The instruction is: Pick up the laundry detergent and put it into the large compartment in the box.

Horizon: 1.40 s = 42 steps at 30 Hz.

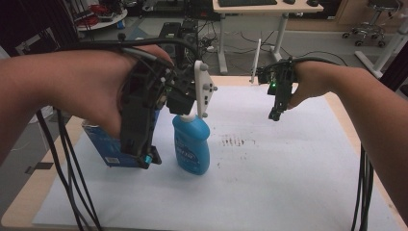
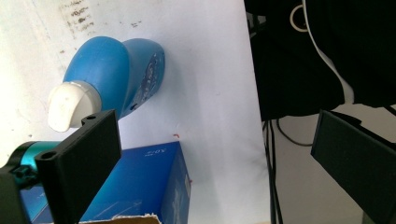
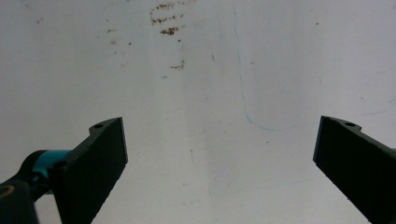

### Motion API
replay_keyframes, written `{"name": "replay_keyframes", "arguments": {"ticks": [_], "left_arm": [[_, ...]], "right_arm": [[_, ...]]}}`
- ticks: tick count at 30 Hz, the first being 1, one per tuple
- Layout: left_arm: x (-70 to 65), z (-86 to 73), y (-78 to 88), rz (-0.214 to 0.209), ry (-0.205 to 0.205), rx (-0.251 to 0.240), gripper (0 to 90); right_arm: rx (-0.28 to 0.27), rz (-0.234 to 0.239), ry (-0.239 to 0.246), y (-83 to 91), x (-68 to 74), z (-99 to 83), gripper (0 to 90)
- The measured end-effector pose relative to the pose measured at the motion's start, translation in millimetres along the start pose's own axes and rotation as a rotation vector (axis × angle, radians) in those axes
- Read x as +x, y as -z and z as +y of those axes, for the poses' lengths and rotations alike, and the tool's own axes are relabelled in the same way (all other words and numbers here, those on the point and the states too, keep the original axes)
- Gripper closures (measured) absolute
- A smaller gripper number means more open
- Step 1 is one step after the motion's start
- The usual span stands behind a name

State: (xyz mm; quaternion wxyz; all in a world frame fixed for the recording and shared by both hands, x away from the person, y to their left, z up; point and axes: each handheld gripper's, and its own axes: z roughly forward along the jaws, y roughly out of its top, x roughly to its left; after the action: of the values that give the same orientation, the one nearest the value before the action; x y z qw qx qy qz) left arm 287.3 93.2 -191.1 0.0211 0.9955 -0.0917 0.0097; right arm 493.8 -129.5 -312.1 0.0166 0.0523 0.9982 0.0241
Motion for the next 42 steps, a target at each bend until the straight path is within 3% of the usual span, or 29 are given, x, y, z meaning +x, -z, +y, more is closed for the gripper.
{"name": "replay_keyframes", "arguments": {"ticks": [9,17,29,31,38,42], "left_arm": [[7.1,-0.4,-0.9,0.009,-0.01,0.001,1.7],[13.8,-0.9,5.1,0.036,-0.068,-0.016,1.7],[46.3,-3.2,-1.1,0.0,-0.138,-0.025,1.7],[56.3,-2.9,-9.7,-0.021,-0.162,-0.028,1.7],[73.8,0.6,-28.9,-0.021,-0.23,0.002,1.7],[84.9,1.9,-40.8,-0.033,-0.242,0.01,1.7]], "right_arm": [[0.01,-0.004,-0.007,0.3,-0.1,-4.4,1.9],[0.006,-0.002,-0.003,1.4,0.4,-4.3,1.9],[0.002,-0.009,0.008,1.8,4.8,2.9,1.9],[0.0,-0.013,-0.007,4.4,7.0,2.8,1.9],[0.009,-0.017,-0.021,5.9,6.6,-0.9,1.9],[0.012,-0.02,-0.031,5.9,5.5,-3.5,1.9]]}}
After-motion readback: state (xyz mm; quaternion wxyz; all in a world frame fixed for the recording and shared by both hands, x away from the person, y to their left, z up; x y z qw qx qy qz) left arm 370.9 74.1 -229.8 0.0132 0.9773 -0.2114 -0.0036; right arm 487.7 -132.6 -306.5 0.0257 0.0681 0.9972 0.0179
